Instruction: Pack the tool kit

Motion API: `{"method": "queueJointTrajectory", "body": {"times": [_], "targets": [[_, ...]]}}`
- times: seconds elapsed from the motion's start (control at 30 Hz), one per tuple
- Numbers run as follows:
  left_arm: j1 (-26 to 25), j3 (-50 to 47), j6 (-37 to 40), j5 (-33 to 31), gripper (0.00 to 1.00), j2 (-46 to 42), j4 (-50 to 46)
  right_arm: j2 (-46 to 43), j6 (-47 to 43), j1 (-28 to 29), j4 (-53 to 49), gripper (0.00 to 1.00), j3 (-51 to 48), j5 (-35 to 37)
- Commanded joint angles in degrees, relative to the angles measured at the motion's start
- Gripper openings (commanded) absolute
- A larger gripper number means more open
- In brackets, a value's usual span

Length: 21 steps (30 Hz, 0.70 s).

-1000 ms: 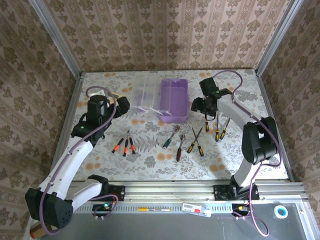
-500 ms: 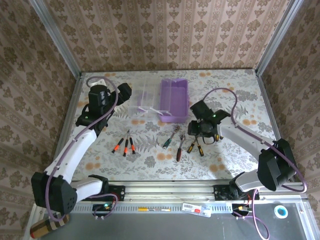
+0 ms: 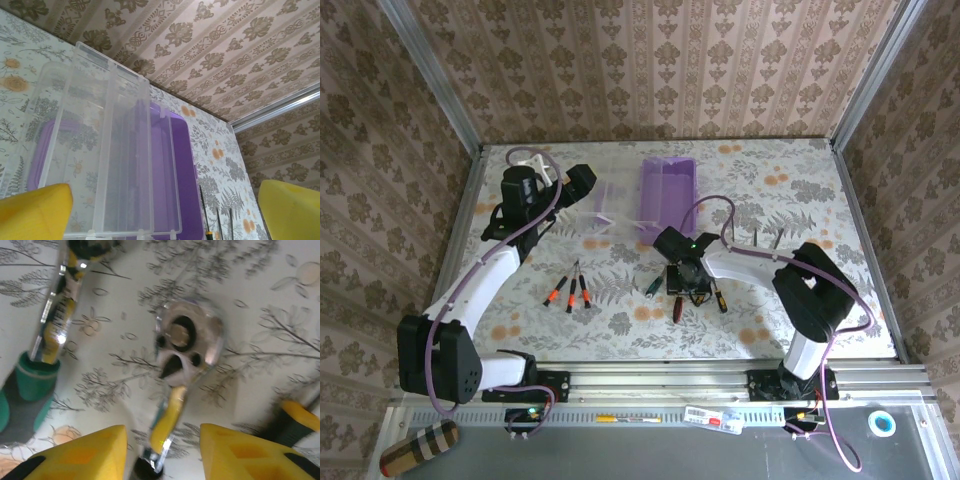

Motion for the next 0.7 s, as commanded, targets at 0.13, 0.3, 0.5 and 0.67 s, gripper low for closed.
{"method": "queueJointTrajectory", "body": {"times": [0.13, 0.3, 0.5, 0.67], "targets": [[-1.17, -1.71, 1.88, 0.57, 0.97, -3.11, 3.74, 3.86, 1.68, 0.34, 0.19, 0.32, 3.0, 1.65], [-1.5, -0.78, 3.47, 0.59, 0.97, -1.91, 2.33, 4.56, 3.64, -0.92, 2.84, 0.21, -0.03, 2.21], [-2.04, -1.17, 3.78, -0.01, 0.97, -1.91, 2.56, 2.24, 4.38, -2.63, 7.13, 0.09, -3.63, 2.62], [-2.81, -1.34, 3.38, 0.54, 0.97, -1.09, 3.25, -2.5, 3.17, -3.88, 7.87, 0.07, -5.15, 2.37]]}}
